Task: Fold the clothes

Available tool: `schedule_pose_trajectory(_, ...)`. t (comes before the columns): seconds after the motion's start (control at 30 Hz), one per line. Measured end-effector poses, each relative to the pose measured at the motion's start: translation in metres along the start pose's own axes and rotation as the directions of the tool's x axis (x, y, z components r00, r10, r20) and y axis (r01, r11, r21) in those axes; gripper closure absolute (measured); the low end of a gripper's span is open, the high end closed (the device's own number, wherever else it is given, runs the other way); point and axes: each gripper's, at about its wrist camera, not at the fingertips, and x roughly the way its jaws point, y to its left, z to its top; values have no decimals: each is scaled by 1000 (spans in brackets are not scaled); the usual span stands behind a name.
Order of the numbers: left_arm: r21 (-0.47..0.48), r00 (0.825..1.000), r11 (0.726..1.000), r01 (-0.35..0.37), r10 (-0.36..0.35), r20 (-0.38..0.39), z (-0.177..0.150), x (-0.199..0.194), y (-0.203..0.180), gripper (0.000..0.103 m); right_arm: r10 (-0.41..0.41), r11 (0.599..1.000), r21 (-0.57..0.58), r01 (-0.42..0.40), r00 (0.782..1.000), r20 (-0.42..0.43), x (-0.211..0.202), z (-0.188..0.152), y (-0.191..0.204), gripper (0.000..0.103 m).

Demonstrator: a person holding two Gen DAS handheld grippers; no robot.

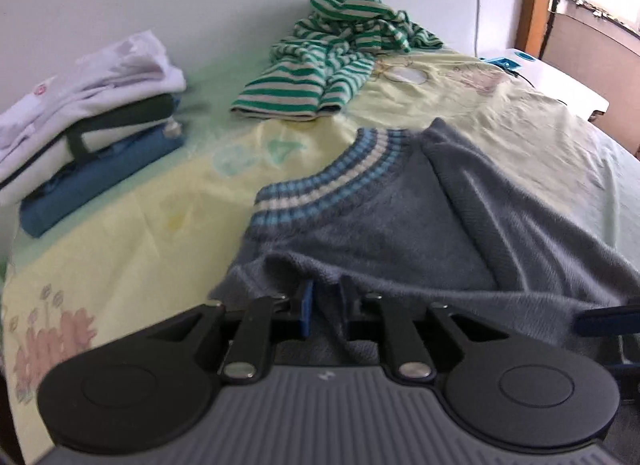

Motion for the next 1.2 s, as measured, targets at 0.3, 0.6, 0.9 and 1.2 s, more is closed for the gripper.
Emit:
schedule_pose_trajectory(0.3, -13, 1000, 1000, 17, -17, 24, 3, -5, 9, 86, -26, 998, 57, 26, 1000, 7, 3, -1, -7, 75)
schedule_pose_trajectory(0.6, -92, 999, 996, 23, -19, 49, -31, -47, 48, 81, -21, 993, 115, 20, 1000, 10, 7, -3, -15, 73)
schedule_pose_trajectory(0.9, -144, 1000, 990, 9, -6, 27, -16, -9, 52, 78, 10, 998, 69, -10, 1000, 9, 18, 6, -1, 74)
schedule_pose_trajectory(1.2, -82, 998, 995, -49, 51, 28, -13, -13, 46, 77, 113, 993, 41, -113, 994, 9, 1, 0, 18, 74)
